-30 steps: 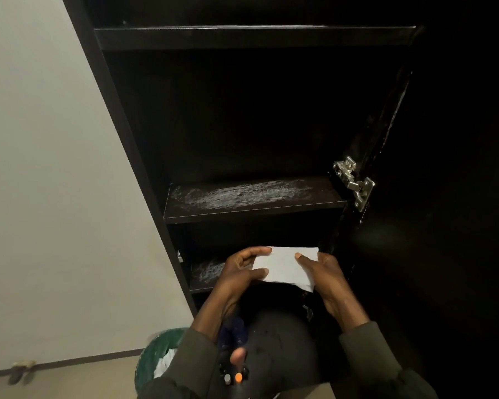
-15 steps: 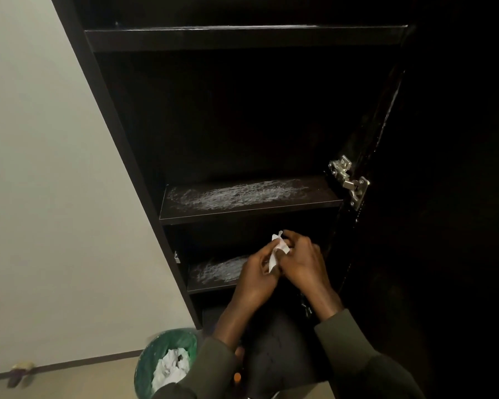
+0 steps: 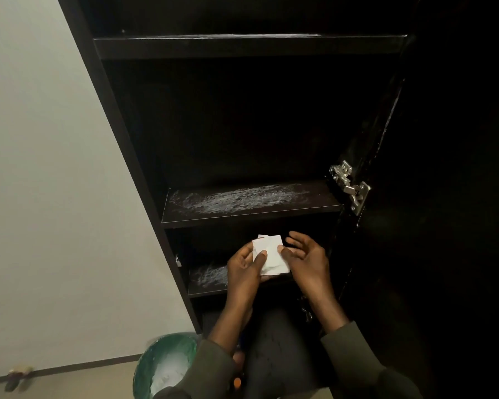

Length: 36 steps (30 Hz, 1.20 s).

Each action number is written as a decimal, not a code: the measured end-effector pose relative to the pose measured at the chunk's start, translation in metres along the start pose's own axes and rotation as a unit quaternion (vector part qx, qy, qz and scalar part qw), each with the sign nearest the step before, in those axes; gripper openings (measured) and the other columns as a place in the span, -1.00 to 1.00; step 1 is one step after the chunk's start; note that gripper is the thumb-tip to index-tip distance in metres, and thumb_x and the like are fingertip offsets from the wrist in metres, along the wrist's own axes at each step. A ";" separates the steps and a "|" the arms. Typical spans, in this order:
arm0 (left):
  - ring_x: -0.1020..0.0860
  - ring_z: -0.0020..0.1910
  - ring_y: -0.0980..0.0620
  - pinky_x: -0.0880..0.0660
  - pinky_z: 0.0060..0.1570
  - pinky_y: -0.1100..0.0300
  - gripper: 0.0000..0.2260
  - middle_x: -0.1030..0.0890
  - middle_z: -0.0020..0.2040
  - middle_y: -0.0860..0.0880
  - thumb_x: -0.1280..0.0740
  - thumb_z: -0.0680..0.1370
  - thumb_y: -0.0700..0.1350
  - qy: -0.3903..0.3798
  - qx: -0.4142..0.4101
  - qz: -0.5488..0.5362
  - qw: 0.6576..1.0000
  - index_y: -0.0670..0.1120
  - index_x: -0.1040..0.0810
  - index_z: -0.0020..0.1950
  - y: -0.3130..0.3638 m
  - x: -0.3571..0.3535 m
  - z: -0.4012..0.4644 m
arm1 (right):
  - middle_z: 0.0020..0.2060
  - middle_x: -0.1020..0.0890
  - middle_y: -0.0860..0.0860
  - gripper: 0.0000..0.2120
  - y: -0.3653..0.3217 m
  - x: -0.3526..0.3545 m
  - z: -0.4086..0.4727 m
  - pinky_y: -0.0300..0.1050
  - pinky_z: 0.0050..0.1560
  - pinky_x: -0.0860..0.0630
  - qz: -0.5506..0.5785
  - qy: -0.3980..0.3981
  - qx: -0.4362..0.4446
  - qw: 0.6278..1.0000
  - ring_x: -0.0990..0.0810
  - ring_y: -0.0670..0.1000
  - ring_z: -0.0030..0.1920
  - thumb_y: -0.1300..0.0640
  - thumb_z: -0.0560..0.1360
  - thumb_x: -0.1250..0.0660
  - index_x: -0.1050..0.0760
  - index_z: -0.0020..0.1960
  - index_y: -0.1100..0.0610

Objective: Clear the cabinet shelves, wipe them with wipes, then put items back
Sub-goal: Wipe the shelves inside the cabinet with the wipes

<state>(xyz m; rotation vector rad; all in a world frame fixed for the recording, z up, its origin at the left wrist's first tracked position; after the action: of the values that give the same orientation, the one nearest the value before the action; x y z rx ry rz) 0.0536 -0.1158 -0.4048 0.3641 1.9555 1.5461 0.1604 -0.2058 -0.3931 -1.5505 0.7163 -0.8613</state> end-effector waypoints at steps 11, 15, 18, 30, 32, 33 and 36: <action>-0.69 -0.17 -0.08 -0.60 -0.29 0.13 -0.78 -0.63 0.14 0.07 -0.26 0.64 -0.12 -0.001 0.038 0.074 0.997 0.00 -0.50 0.29 -0.005 0.014 0.004 | -0.07 -0.69 0.24 -0.81 0.048 0.002 0.019 0.05 -0.04 -0.62 0.212 0.026 -0.142 0.967 -0.70 0.19 -0.09 0.35 0.52 -0.33 -0.58 0.12 0.30; -0.67 -0.09 -0.14 -0.57 -0.22 0.11 -0.81 -0.65 0.15 -0.02 -0.24 0.64 -0.13 0.084 0.048 0.025 0.995 -0.09 -0.55 0.22 -0.004 0.042 0.010 | -0.10 -0.70 0.16 -0.79 0.060 0.007 0.024 -0.14 -0.21 -0.65 0.220 0.004 -0.148 0.964 -0.71 0.07 -0.16 0.40 0.52 -0.28 -0.61 0.06 0.21; -0.66 -0.06 -0.15 -0.57 -0.19 0.09 -0.83 -0.65 0.16 -0.07 -0.21 0.65 -0.15 0.130 0.045 -0.009 0.990 -0.10 -0.57 0.15 -0.004 0.061 0.013 | -0.04 -0.70 0.09 -0.71 0.065 0.009 0.028 -0.27 -0.17 -0.58 0.098 0.049 -0.085 0.990 -0.68 0.03 -0.08 0.39 0.49 -0.31 -0.63 0.12 0.15; -0.64 0.09 -0.15 -0.54 0.20 -0.18 -0.76 -0.63 0.20 -0.13 -0.18 0.66 -0.16 0.176 0.038 -0.022 0.983 -0.18 -0.56 0.22 -0.005 0.086 0.013 | 0.31 -0.51 0.20 -0.47 0.108 -0.028 0.040 0.02 0.41 -0.34 -0.488 -0.002 0.209 0.848 -0.43 0.21 0.37 0.39 0.42 -0.31 -0.42 0.39 0.25; -0.64 0.09 -0.15 -0.51 0.21 -0.25 -0.77 -0.64 0.19 -0.12 -0.18 0.65 -0.16 0.183 0.041 -0.024 0.982 -0.18 -0.57 0.20 -0.005 0.089 0.014 | 0.32 -0.50 0.25 -0.45 0.120 -0.037 0.031 0.00 0.46 -0.18 -0.522 -0.009 0.198 0.830 -0.40 0.22 0.40 0.31 0.42 -0.33 -0.38 0.40 0.32; -0.64 0.09 -0.15 -0.51 0.21 -0.25 -0.77 -0.63 0.19 -0.12 -0.18 0.65 -0.16 0.185 0.042 -0.024 0.982 -0.17 -0.57 0.20 -0.004 0.090 0.014 | 0.34 -0.48 0.26 -0.46 0.122 -0.041 0.027 0.00 0.47 -0.13 -0.533 -0.007 0.194 0.824 -0.39 0.22 0.42 0.25 0.46 -0.31 -0.35 0.42 0.32; -0.64 0.08 -0.15 -0.52 0.21 -0.19 -0.79 -0.63 0.19 -0.13 -0.17 0.65 -0.17 0.191 0.039 -0.021 0.981 -0.13 -0.59 0.14 -0.002 0.092 0.014 | 0.41 -0.39 0.27 -0.46 0.126 -0.055 0.023 0.07 0.53 -0.07 -0.544 -0.001 0.189 0.818 -0.29 0.22 0.47 -0.02 0.62 -0.02 -0.28 0.46 0.30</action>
<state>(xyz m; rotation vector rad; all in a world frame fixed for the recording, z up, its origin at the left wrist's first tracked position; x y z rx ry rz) -0.0090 -0.0536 -0.4355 0.0554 2.3034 1.6059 0.1519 -0.1665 -0.5264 -1.5192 -0.4557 -1.7013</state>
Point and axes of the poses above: each hand's wrist, its own z-axis towards the middle knuckle, its own x-axis out of the back of the hand, y = z × x, the point moved 4 cm from there along z, towards the middle knuckle
